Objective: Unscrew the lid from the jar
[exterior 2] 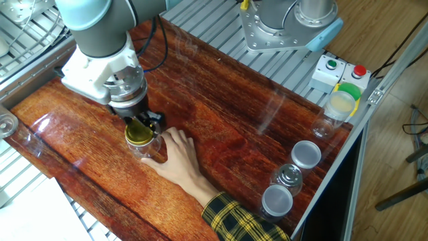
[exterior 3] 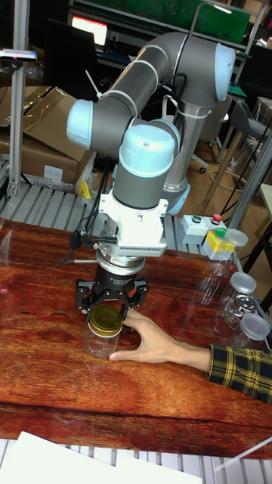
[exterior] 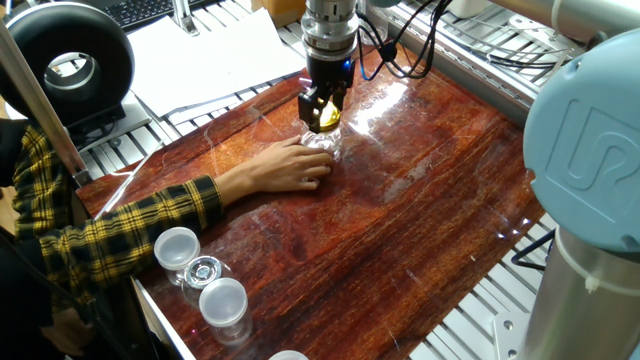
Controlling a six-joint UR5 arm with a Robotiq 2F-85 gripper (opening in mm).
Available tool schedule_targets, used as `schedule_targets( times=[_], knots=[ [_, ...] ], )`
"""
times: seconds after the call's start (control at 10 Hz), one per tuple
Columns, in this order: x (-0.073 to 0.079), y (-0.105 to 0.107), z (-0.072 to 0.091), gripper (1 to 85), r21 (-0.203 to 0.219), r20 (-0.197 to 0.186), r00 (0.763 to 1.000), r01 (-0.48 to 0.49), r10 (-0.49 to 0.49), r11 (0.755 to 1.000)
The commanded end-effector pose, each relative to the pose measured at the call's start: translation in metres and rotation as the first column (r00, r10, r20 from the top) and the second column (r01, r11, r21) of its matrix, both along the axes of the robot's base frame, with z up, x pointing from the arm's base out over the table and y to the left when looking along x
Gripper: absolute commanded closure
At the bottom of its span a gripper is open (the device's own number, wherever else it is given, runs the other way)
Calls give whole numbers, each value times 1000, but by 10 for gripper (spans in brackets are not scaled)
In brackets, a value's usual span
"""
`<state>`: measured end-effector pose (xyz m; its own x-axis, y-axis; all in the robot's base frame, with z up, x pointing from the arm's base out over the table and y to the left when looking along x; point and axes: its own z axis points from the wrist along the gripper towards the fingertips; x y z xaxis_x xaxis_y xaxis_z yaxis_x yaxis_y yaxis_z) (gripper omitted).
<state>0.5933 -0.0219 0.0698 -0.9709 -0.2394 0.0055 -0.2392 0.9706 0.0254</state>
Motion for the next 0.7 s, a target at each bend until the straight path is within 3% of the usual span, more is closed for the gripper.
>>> schedule_targets(
  times=[0.0,0.3,0.4,0.6],
  knots=[
    [4,4,4,247,13,29,993,-113,112,994],
    [11,2,3,260,-5,61,944,-324,324,946],
    [16,-6,3,260,-43,63,907,-415,417,909],
    [20,-6,3,263,-59,74,854,-512,516,857]
  ],
)
